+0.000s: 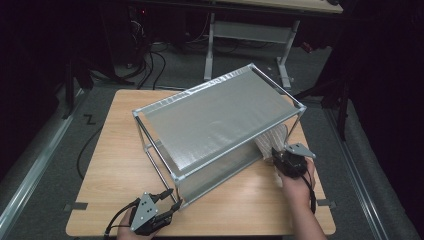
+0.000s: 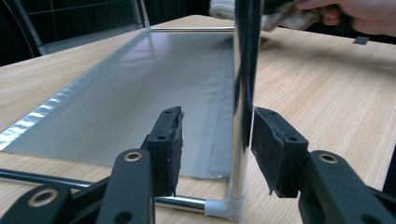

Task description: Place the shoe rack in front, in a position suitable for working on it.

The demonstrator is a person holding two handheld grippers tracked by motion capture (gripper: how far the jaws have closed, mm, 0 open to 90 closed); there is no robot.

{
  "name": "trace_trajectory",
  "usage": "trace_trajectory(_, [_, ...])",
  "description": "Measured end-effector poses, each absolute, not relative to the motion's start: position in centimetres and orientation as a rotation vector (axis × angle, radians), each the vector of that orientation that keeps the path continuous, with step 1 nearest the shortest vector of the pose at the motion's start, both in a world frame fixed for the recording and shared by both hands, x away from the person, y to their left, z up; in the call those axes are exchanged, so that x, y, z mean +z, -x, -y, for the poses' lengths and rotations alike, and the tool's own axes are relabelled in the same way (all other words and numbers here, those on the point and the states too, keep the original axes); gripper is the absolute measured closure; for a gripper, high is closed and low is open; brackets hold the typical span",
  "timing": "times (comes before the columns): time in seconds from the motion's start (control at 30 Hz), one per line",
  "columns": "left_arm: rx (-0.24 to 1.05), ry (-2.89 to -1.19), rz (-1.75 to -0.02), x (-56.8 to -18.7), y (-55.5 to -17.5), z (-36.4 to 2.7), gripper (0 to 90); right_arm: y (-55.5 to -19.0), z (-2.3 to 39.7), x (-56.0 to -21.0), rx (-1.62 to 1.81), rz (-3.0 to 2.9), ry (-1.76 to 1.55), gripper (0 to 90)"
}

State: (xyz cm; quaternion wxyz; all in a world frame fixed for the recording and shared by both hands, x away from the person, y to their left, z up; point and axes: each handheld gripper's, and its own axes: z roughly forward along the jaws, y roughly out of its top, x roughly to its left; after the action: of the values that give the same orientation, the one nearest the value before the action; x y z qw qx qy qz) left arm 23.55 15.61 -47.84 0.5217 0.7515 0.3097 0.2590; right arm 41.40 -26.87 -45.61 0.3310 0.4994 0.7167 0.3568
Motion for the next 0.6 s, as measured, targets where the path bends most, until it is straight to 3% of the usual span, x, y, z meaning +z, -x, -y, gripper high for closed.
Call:
trace_trajectory(0.37, [0.61,-1.799,-0.742,-47.9,-23.5,-15.1,54.6,-47.0,26.4,-47.1,0.855,-1.907,-1.348,61.2])
trace_trajectory(0.6, [0.634,-1.811,-0.698,-47.7,-23.3,-14.6,70.7,-47.7,25.8,-49.0,0.776,-1.993,-1.372,61.2])
